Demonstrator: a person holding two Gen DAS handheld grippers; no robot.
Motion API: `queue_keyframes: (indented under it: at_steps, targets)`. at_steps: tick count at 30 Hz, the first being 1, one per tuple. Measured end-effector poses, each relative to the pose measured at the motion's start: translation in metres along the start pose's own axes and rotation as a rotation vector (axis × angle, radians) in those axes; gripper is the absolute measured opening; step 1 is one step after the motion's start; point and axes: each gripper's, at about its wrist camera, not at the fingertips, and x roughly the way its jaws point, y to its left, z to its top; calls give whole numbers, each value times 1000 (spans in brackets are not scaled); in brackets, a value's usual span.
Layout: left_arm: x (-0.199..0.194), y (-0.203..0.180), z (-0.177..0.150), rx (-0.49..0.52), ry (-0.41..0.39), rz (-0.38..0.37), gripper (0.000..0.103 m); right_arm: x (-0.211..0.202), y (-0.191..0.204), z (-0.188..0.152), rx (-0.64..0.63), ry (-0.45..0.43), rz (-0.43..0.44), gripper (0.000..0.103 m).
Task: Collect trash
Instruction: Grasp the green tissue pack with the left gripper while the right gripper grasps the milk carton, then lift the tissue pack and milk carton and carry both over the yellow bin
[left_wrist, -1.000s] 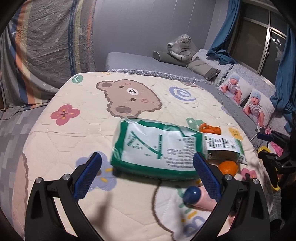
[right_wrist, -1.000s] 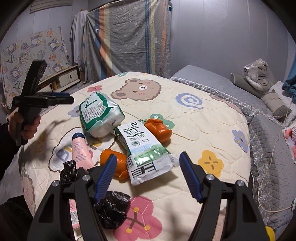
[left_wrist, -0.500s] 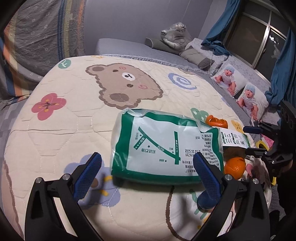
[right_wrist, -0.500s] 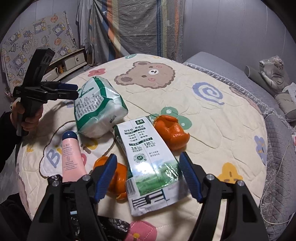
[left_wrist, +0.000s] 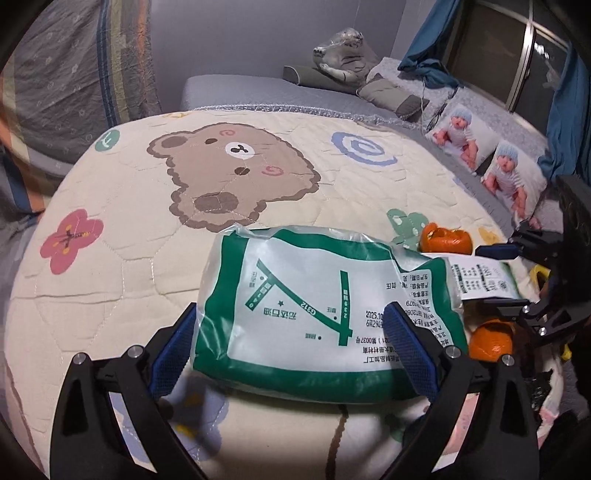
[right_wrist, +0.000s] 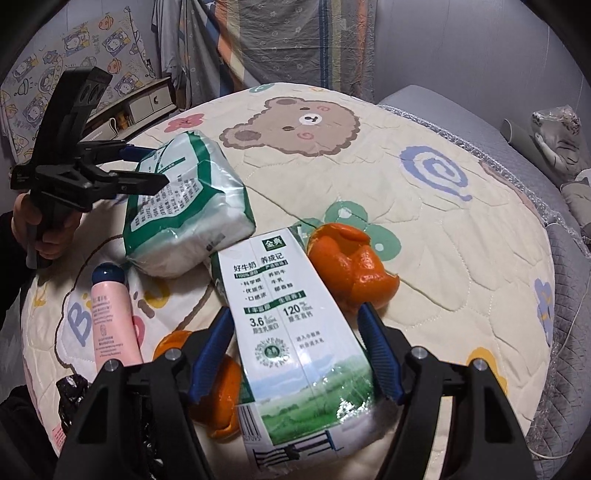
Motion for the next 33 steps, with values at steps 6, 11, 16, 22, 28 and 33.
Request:
queue_keyframes:
  at_steps: [6,11,16,22,28,33]
  targets:
    - [10,4,10,-3,18,46,72,4,2,-1,-6,11,-13,64]
    - [13,1,12,13,10,130,46,1,6,-3,-7,13,-22,59]
    - [6,2,12,-10,-18,184,25,-9,11,-4,5,-8,-35,53]
    - [-16,0,13,-36,-78,189,22,-25,8,-6,31,-39,-55,52]
    - [-39,-1,18,-50,-120,193,21,-52,6,-6,57,-90,-70,52]
    - [-60,-3,19,-65,-151,193,21,-76,2,-10,92,-137,-72,52]
